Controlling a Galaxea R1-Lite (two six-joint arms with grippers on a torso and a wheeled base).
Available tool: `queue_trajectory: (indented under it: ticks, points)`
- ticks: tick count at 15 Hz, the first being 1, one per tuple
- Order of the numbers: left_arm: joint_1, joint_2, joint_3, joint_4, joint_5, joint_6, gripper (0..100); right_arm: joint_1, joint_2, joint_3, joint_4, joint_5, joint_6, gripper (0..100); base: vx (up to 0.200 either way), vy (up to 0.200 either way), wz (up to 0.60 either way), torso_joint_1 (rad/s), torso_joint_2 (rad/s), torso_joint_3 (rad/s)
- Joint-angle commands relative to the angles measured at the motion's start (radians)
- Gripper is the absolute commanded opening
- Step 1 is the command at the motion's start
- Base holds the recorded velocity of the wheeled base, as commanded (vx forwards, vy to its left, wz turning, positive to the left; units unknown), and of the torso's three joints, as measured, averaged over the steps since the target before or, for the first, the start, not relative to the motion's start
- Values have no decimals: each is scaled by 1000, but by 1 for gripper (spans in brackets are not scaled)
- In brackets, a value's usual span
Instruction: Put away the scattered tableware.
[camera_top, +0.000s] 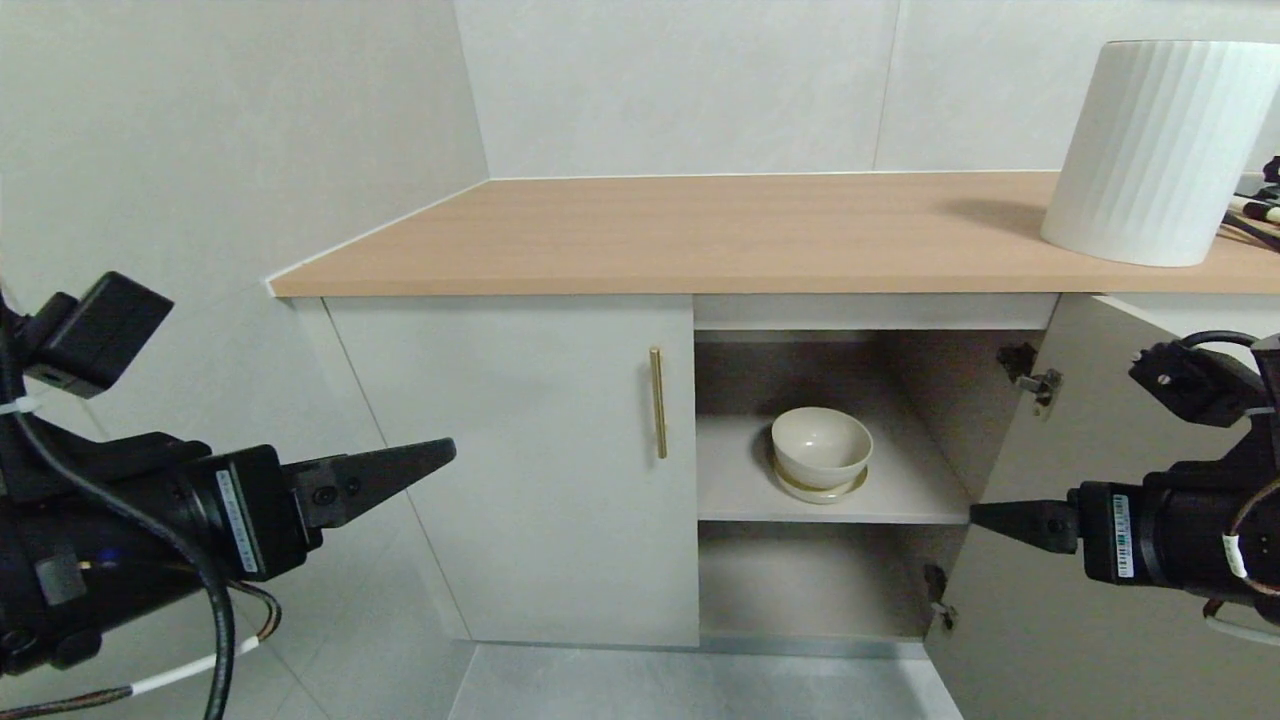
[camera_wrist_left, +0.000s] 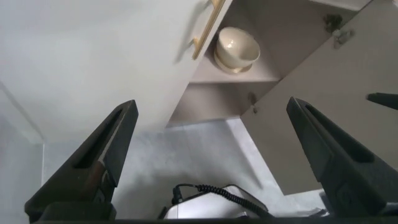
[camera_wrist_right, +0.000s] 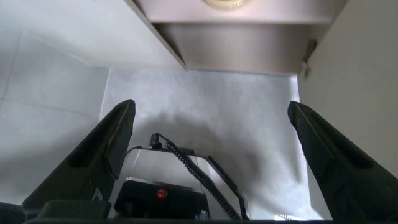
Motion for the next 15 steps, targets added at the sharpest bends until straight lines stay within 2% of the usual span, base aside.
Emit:
queue_trajectory:
  ticks: [1, 14, 15]
  points:
    - [-4, 11, 3, -1, 2, 0, 100, 1, -4, 4, -1, 0, -1, 100, -200, 0, 0, -2, 12, 7]
    - [-7, 51, 15, -1, 3, 0, 100, 20, -9, 19, 24, 0, -28, 100, -200, 0, 0, 2, 2, 3]
    - [-7, 51, 15, -1, 3, 0, 100, 20, -9, 19, 24, 0, -28, 100, 0, 0, 0, 0, 0, 0]
